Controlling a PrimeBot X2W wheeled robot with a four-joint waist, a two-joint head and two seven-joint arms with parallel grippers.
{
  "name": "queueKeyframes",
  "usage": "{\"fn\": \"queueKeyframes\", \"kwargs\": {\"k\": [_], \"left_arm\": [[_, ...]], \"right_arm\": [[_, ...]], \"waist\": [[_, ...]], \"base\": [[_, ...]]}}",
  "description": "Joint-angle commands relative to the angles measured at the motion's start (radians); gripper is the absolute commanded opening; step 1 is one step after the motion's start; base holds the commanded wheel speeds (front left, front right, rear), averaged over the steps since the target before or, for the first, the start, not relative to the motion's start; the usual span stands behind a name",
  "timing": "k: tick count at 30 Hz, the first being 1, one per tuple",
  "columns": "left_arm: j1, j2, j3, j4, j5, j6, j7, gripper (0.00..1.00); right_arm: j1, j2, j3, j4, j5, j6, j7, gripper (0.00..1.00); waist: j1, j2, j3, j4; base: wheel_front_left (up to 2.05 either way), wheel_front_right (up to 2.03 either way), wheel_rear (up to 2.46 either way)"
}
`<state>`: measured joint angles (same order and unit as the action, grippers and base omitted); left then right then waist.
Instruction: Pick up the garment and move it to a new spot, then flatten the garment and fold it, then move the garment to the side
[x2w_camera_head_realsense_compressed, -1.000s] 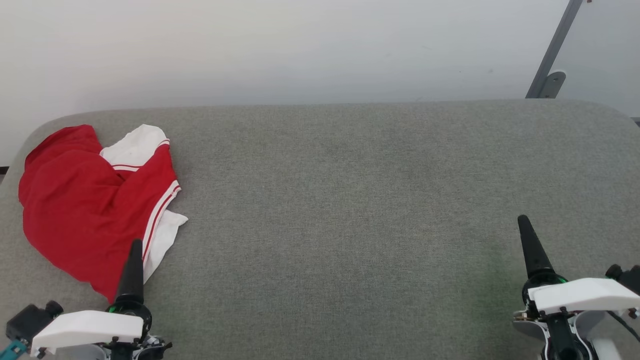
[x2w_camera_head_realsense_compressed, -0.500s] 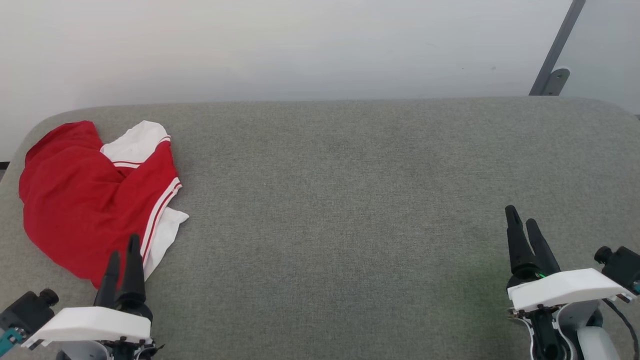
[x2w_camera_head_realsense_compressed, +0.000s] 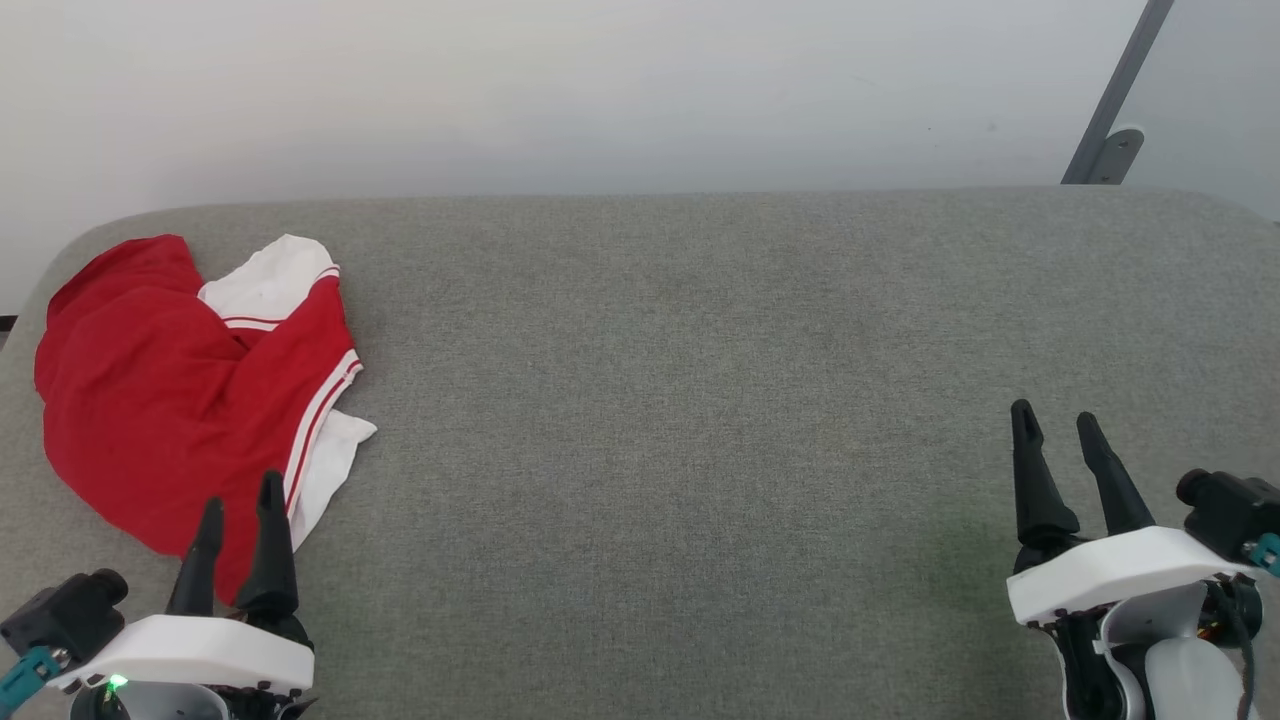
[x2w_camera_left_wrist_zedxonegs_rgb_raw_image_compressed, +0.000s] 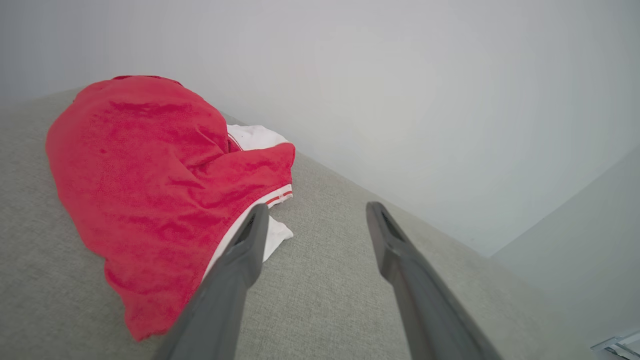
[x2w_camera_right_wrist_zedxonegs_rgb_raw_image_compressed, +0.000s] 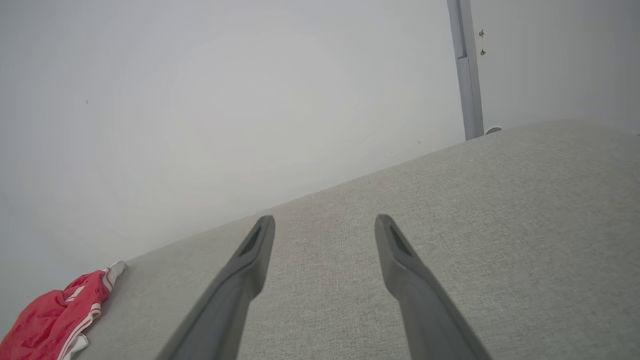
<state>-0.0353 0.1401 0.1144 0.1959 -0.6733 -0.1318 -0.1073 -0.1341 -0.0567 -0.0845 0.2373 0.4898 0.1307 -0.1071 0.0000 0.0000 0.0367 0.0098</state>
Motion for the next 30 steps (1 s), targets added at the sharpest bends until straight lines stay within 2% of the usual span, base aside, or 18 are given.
{"fn": "queueKeyframes", "kwargs": {"k": [1,11,30], "left_arm": [[-0.001,0.009,0.001,-0.014,0.033,0.002,-0.011,1.00],[0.015,0.008,-0.003,-0.027,0.158,0.007,-0.039,1.00],[0.026,0.028,-0.009,-0.007,0.324,0.001,-0.088,1.00]], "right_arm": [[-0.024,0.001,-0.001,-0.011,-0.040,0.000,-0.011,1.00],[-0.028,0.005,-0.006,-0.005,-0.180,0.000,-0.039,1.00],[-0.028,0.007,-0.004,0.031,-0.278,0.000,-0.088,1.00]], "waist": [[0.0000,0.0000,0.000,0.000],[0.0000,0.0000,0.005,-0.001],[0.0000,0.0000,0.019,-0.006]], "base": [[0.00,0.00,0.00],[0.00,0.00,0.00],[0.00,0.00,0.00]]}}
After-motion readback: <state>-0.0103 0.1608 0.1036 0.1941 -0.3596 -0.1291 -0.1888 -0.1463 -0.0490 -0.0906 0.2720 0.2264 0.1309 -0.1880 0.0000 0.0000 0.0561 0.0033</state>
